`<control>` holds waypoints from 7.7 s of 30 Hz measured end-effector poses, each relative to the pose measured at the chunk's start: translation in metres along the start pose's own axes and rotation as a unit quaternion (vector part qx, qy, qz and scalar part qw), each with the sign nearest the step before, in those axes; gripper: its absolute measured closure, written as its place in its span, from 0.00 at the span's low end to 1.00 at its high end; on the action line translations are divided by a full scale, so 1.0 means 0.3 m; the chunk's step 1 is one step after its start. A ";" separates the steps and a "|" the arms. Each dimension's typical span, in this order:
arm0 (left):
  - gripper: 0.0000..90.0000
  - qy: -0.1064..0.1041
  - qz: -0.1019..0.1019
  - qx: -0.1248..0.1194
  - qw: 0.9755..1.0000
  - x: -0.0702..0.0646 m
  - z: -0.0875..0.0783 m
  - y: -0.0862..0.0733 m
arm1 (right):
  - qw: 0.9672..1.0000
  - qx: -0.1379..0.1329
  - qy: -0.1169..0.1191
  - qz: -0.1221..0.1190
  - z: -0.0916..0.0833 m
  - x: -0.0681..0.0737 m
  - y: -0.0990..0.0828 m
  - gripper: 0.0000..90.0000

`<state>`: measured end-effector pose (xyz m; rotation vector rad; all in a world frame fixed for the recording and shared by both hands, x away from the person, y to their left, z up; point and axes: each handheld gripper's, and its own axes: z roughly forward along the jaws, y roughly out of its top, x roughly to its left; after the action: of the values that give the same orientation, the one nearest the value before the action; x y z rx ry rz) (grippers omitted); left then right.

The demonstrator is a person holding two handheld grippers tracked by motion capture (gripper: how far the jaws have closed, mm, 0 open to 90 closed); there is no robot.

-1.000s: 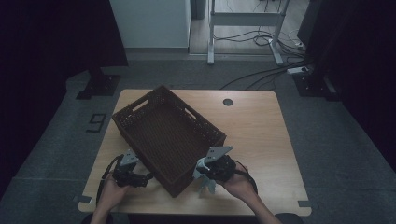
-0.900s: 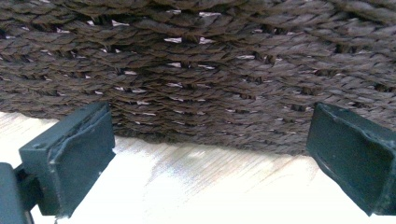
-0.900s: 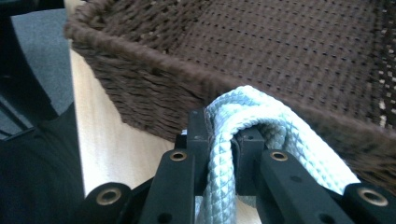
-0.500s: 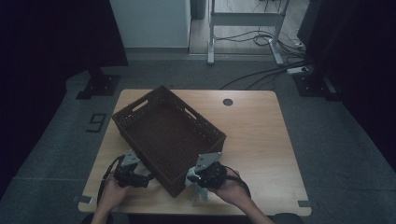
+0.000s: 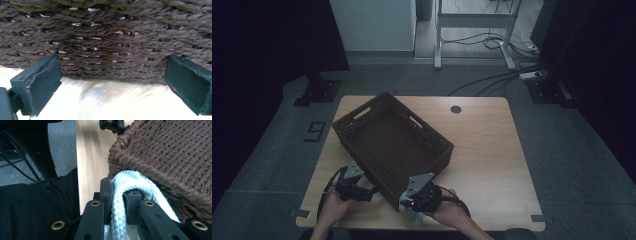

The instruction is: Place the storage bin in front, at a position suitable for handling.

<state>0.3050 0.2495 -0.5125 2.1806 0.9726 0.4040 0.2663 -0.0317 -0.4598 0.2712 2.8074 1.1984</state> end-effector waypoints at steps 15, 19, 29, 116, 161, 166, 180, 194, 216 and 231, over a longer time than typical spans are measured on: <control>0.01 0.014 -0.032 0.012 0.999 0.046 -0.036 -0.039 | 0.999 0.038 0.010 -0.001 0.078 0.000 -0.041 0.90; 0.01 0.026 -0.046 0.041 0.998 0.076 -0.037 -0.071 | 0.999 0.038 0.006 -0.002 0.074 -0.002 -0.041 0.90; 0.00 0.024 -0.050 0.086 0.995 0.094 -0.003 -0.102 | 0.999 0.041 -0.024 0.025 0.037 -0.060 -0.077 0.91; 0.00 0.064 -0.075 0.059 0.993 0.100 0.032 -0.121 | 0.961 0.105 -0.193 0.170 -0.088 -0.446 -0.348 0.89; 0.00 0.065 -0.075 0.058 0.993 0.100 0.032 -0.121 | 0.993 0.089 -0.060 0.046 0.073 -0.151 -0.193 0.89; 0.00 0.065 -0.075 0.058 0.993 0.100 0.032 -0.121 | 0.995 0.087 -0.043 0.025 0.100 -0.105 -0.166 0.89; 0.00 0.065 -0.075 0.058 0.993 0.100 0.032 -0.121 | 0.997 0.079 -0.005 -0.014 0.166 -0.006 -0.108 0.89; 0.00 0.064 -0.074 0.056 0.994 0.100 0.033 -0.121 | 0.997 0.071 -0.016 0.006 0.070 -0.035 -0.108 0.89; 0.00 0.066 -0.076 0.054 0.993 0.099 0.036 -0.120 | 0.994 0.047 -0.097 0.037 -0.186 -0.114 -0.130 0.89; 0.00 0.066 -0.076 0.054 0.993 0.099 0.036 -0.120 | 0.982 0.039 -0.163 0.090 -0.381 -0.204 -0.210 0.89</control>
<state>0.3117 0.2835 -0.5458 2.1797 1.2502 0.4374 0.3021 -0.1670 -0.4262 0.6739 2.5875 0.9677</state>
